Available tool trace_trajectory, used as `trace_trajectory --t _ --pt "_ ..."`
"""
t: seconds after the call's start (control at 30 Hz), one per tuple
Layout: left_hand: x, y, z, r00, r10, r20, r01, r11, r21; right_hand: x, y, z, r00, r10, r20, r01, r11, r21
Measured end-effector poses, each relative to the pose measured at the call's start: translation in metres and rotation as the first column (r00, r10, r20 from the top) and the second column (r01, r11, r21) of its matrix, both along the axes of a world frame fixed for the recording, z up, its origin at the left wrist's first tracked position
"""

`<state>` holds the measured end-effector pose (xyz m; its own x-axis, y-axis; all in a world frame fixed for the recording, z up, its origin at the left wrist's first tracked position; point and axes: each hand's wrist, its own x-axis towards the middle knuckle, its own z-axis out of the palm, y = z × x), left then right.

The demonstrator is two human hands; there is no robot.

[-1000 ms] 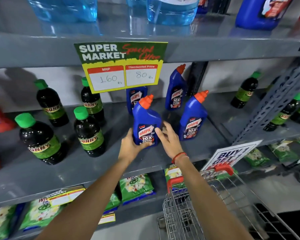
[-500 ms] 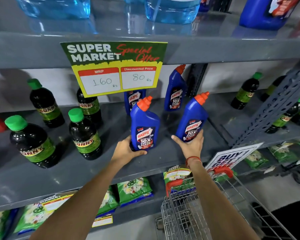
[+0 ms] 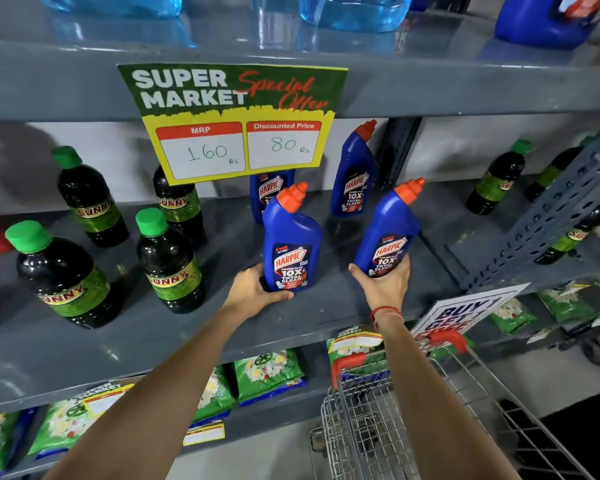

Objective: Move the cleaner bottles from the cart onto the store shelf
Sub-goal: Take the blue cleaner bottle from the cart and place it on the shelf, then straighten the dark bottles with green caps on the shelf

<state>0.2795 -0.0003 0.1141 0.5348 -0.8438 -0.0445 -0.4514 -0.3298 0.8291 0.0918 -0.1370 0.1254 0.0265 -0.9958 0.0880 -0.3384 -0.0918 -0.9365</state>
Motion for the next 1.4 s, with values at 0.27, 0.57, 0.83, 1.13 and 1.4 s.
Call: trace_trajectory --t 0.27,0.57,0.83,1.13,1.4 --pt "0.002 0.000 -0.001 1.000 -0.013 -0.016 0.013 1.000 -0.003 0.001 0.000 0.001 1.000 -0.007 -0.004 0.007 1.000 0.020" --pt "-0.003 0.005 -0.003 0.999 0.035 0.022 -0.035 0.999 -0.011 -0.012 0.018 -0.006 1.000 -0.006 0.010 0.006 1.000 0.022" --pt "-0.014 0.079 -0.004 0.982 0.184 -0.036 -0.187 0.958 -0.217 0.019 0.115 -0.026 0.992 0.055 0.113 -0.033 0.981 -0.189" --pt "0.035 0.215 -0.005 0.729 0.676 -0.105 -0.652 0.639 -0.409 0.130 0.194 -0.022 0.794 0.608 0.008 -0.608 0.793 -0.026" --pt "0.102 0.230 -0.002 0.819 0.572 -0.034 -0.567 0.800 -0.195 0.177 0.201 -0.013 0.812 0.575 -0.099 -0.578 0.816 0.006"
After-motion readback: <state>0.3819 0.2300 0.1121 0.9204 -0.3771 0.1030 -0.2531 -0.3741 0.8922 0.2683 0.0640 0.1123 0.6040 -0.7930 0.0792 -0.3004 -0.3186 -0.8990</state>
